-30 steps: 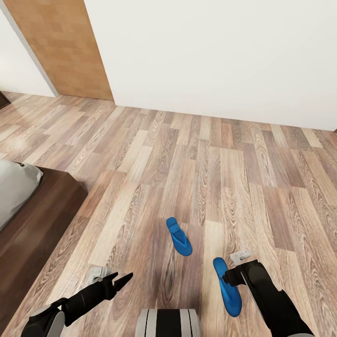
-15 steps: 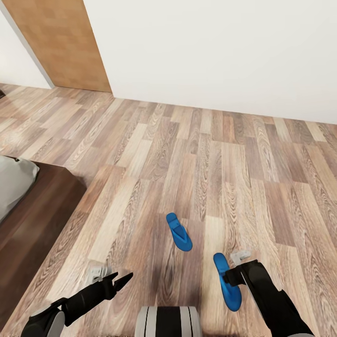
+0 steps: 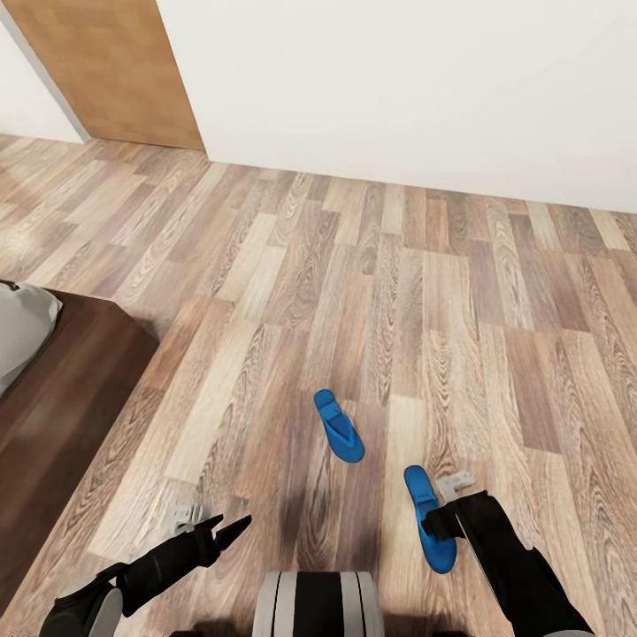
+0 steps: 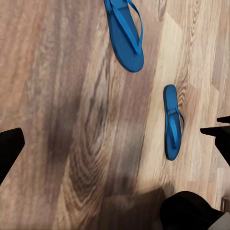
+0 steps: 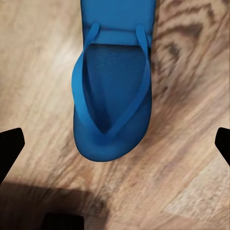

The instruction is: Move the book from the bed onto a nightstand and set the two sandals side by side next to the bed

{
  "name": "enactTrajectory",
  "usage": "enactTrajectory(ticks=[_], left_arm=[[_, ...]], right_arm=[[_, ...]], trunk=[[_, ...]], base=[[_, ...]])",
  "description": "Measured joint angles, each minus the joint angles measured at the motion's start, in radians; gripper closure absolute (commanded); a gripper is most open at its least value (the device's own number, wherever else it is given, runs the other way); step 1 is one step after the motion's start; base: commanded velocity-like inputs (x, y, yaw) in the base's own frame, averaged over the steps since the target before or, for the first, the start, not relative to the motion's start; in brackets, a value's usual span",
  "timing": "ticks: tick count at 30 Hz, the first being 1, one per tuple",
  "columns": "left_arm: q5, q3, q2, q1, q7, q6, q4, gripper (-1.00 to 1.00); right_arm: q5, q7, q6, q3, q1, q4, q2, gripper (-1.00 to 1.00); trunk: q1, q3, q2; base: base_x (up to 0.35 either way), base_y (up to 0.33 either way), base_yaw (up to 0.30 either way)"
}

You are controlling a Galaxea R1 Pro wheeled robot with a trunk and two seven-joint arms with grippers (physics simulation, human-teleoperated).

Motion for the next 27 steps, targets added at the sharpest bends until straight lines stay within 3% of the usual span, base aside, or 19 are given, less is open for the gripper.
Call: enactTrajectory(ticks=[12,22,27], left_arm=[[0.0,0.0,0.0,0.0,0.0,0.0,0.001,-1.0],[0.0,0.0,0.0,0.0,0.0,-0.001,0.001,-1.0],[0.0,0.0,0.0,0.0,0.0,-0.001,0.001,-1.0]], right_arm=[[0.0,0.0,0.0,0.0,0.0,0.0,0.0,-1.0],[0.001,-0.001,-0.011,0.004,0.0,-0.014,-0.001,-1.0],[0.0,0.0,-0.07,0.006,0.001,-0.044,-0.001,-1.0]], trunk=[[0.005,-0.046,-0.003],[0.005,-0.047,-0.003],[0.005,-0.047,-0.003]], base=[[0.0,0.0,0.0],[0.0,0.0,0.0],[0.0,0.0,0.0]])
